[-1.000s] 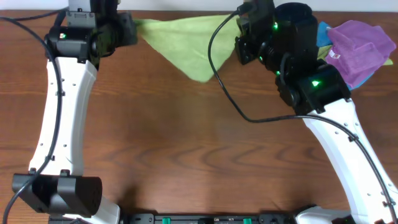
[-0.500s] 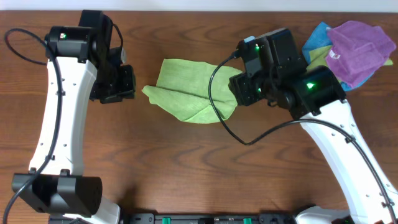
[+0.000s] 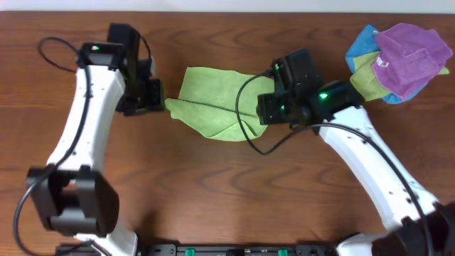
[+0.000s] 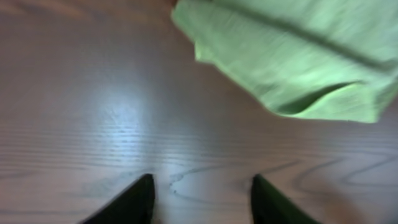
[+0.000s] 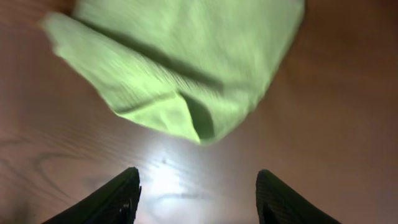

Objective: Fold the cloth

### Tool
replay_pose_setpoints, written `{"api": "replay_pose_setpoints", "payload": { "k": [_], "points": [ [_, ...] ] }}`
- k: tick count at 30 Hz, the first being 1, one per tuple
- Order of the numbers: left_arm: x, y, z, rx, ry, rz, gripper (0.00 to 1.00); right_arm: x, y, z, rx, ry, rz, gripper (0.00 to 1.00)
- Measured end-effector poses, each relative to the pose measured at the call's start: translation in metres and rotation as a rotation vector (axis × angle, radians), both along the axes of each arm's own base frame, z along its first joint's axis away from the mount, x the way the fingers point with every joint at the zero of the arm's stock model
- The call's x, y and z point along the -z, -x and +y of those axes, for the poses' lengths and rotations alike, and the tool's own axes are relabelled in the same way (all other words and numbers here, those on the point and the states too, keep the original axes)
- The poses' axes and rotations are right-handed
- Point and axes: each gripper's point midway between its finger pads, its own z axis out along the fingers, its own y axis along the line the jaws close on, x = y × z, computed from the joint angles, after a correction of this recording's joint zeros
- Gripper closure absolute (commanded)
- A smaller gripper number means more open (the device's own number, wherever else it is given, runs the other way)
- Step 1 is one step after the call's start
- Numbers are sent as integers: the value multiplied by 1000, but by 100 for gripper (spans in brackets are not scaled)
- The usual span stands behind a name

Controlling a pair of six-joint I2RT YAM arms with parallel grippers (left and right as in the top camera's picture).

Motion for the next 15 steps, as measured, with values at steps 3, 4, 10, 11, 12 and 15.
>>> {"api": "replay_pose_setpoints", "payload": {
  "k": [3,4,10,11,12,15],
  "points": [
    [31,3,0,88,8,72,41,9,3,-4,156,-35,57,32],
    [42,-1,0,146,13,72,43,8,0,-2,189,-55,52,31],
    [67,-41,10,316,-50,-61,43,4,-2,10,230,-124,59,30],
    [71,-51,12,338,-60,-92,43,3,-2,14,224,-133,58,30],
    [74,-57,14,356,-68,-111,43,2,-2,16,219,-138,60,30],
    [84,-67,15,390,-79,-135,43,2,0,19,208,-146,65,30]
  ]
}}
